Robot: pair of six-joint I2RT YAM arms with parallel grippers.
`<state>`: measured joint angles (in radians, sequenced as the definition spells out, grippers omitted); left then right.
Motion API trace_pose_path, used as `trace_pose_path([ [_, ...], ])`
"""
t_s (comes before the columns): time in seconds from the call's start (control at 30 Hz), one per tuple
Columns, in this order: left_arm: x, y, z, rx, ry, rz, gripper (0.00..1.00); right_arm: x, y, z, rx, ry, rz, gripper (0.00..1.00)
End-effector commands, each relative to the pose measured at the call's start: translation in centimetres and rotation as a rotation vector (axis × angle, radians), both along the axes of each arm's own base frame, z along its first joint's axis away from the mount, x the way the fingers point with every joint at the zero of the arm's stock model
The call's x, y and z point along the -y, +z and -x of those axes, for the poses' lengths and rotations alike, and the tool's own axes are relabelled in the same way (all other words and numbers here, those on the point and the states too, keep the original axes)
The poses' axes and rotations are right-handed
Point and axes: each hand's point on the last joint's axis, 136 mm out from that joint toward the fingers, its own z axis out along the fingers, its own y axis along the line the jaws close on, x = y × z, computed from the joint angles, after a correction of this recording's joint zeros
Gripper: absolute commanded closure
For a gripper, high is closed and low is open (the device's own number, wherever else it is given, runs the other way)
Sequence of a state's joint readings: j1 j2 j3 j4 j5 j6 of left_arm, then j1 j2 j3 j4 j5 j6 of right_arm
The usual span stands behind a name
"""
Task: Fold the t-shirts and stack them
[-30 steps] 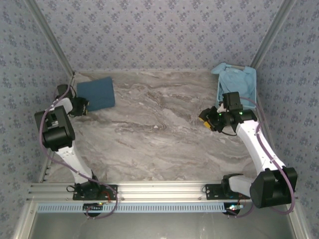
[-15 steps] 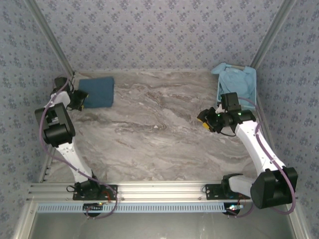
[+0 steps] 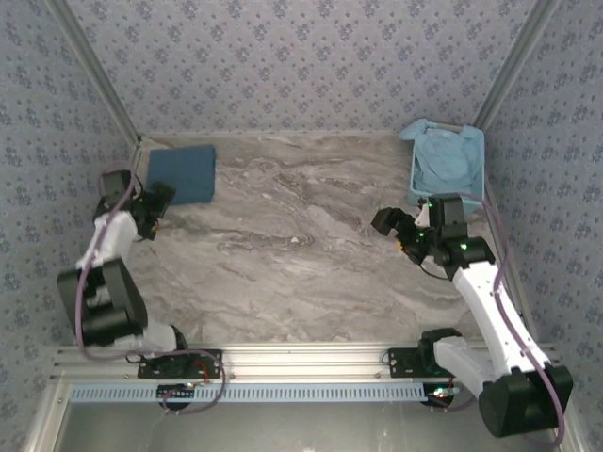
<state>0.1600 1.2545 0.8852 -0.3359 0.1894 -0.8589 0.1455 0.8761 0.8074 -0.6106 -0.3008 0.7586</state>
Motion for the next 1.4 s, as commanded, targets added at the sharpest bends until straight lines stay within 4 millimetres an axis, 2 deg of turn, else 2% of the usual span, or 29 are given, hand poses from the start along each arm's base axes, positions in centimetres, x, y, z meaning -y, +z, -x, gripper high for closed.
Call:
trace_pose_path([
  [0.0,1.1,0.4,3.1,0.025,0.044,-0.129,0.02,4.5,-1.7,1.3,-0.017,-0.168,0.189,0.00],
  [0.07,0.6,0.7,5.6,-0.022,0.079,-0.258,0.02,8.0,-2.0,1.8,-0.042,-0.283,0.361,0.00],
  [0.1,-0.3,0.9,6.8,-0.053,0.110,-0.359,0.02,9.9,-2.4,2.2,-0.072,-0.353,0.451,0.00],
  [0.13,-1.3,1.1,8.0,-0.079,0.142,-0.454,0.02,11.0,-2.8,2.5,-0.093,-0.386,0.510,0.00],
  [0.2,-2.7,2.0,9.5,-0.064,0.152,-0.636,0.02,12.1,-3.0,1.3,-0.012,-0.380,0.598,0.00],
  [0.23,-3.0,2.3,9.6,-0.023,0.129,-0.708,0.02,12.7,-2.7,0.0,0.083,-0.379,0.666,0.00],
  [0.33,-3.8,2.1,9.5,0.065,0.071,-0.893,0.02,13.6,-2.6,-1.9,0.276,-0.363,0.853,0.00],
  [0.4,-3.1,1.3,8.5,0.151,-0.009,-0.965,0.02,13.8,-4.2,-2.9,0.329,-0.323,0.933,0.00],
  [0.5,-1.7,-0.5,6.8,0.260,-0.113,-0.973,0.02,13.1,-6.1,-4.7,0.406,-0.247,0.950,0.00],
  [0.6,-2.4,-2.5,5.2,0.232,-0.124,-0.907,0.02,12.5,-7.5,-6.4,0.450,-0.217,0.914,0.00],
  [0.73,-2.6,-4.2,2.0,0.228,-0.153,-0.892,0.02,11.9,-7.6,-9.0,0.510,-0.205,0.879,0.00],
  [0.83,-2.7,-4.3,-0.9,0.256,-0.157,-0.880,0.02,12.1,-7.9,-10.9,0.528,-0.190,0.896,0.00],
  [0.9,-2.6,-4.6,-2.7,0.259,-0.197,-0.893,0.02,12.8,-9.4,-11.3,0.494,-0.196,0.867,0.00],
  [0.97,-2.6,-5.6,-3.7,0.244,-0.216,-0.878,0.02,12.7,-10.2,-11.3,0.504,-0.179,0.830,0.00],
  [1.0,-1.6,-6.1,-4.0,0.231,-0.278,-0.880,0.02,12.8,-10.7,-11.2,0.508,-0.198,0.818,0.00],
  [1.07,0.1,-6.5,-4.0,0.282,-0.365,-0.883,0.02,12.9,-10.1,-11.2,0.556,-0.196,0.843,0.00],
  [1.13,0.1,-6.8,-3.3,0.367,-0.328,-0.903,0.02,13.1,-10.6,-11.2,0.508,-0.210,0.811,0.00],
  [1.2,-0.8,-6.7,-2.8,0.343,-0.291,-0.878,0.02,13.1,-10.3,-12.0,0.521,-0.183,0.853,0.00],
  [1.27,-0.8,-6.8,-3.4,0.341,-0.292,-0.884,0.02,13.2,-10.5,-12.4,0.470,-0.196,0.843,0.00],
  [1.37,-0.7,-6.9,-3.3,0.330,-0.300,-0.882,0.02,12.8,-10.9,-12.3,0.463,-0.157,0.892,0.00],
])
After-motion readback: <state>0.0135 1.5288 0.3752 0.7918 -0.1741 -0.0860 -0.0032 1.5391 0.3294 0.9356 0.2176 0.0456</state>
